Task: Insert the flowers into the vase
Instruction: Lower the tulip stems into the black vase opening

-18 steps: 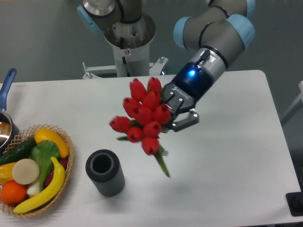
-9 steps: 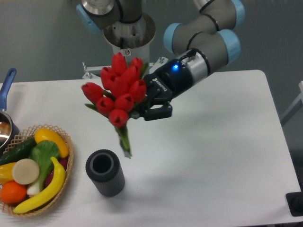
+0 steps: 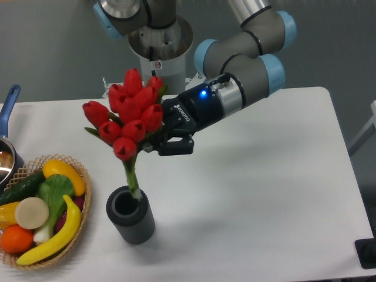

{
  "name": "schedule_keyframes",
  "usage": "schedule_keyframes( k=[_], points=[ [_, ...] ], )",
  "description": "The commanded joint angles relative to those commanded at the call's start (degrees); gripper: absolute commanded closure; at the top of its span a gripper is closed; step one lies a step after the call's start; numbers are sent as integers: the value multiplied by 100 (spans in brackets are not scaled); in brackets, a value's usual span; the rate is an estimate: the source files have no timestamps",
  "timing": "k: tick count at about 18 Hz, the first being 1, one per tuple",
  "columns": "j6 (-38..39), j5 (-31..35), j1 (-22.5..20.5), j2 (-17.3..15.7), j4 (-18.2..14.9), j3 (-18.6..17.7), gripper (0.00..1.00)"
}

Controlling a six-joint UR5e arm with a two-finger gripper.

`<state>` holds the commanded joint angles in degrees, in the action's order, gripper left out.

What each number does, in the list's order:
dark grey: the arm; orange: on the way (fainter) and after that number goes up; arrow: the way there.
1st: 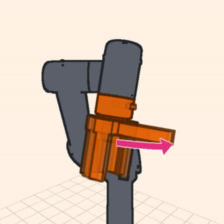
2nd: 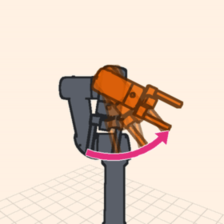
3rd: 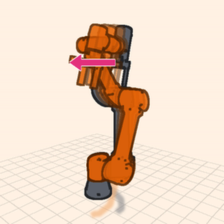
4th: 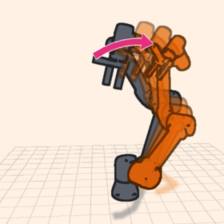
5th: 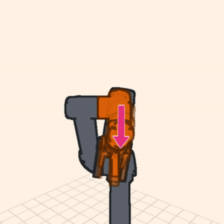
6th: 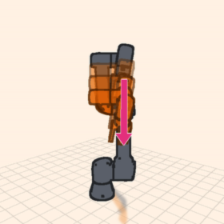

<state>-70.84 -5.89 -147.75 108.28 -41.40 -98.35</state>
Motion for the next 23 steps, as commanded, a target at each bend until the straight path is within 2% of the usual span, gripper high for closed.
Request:
schedule_keyframes(
  k=[11, 19, 23],
  points=[
    [-17, 9, 132, 308, 0, -17, 63],
    [-79, 140, 150, 615, 0, -158, 63],
    [-97, 158, 185, 659, -9, -237, 63]
  ],
)
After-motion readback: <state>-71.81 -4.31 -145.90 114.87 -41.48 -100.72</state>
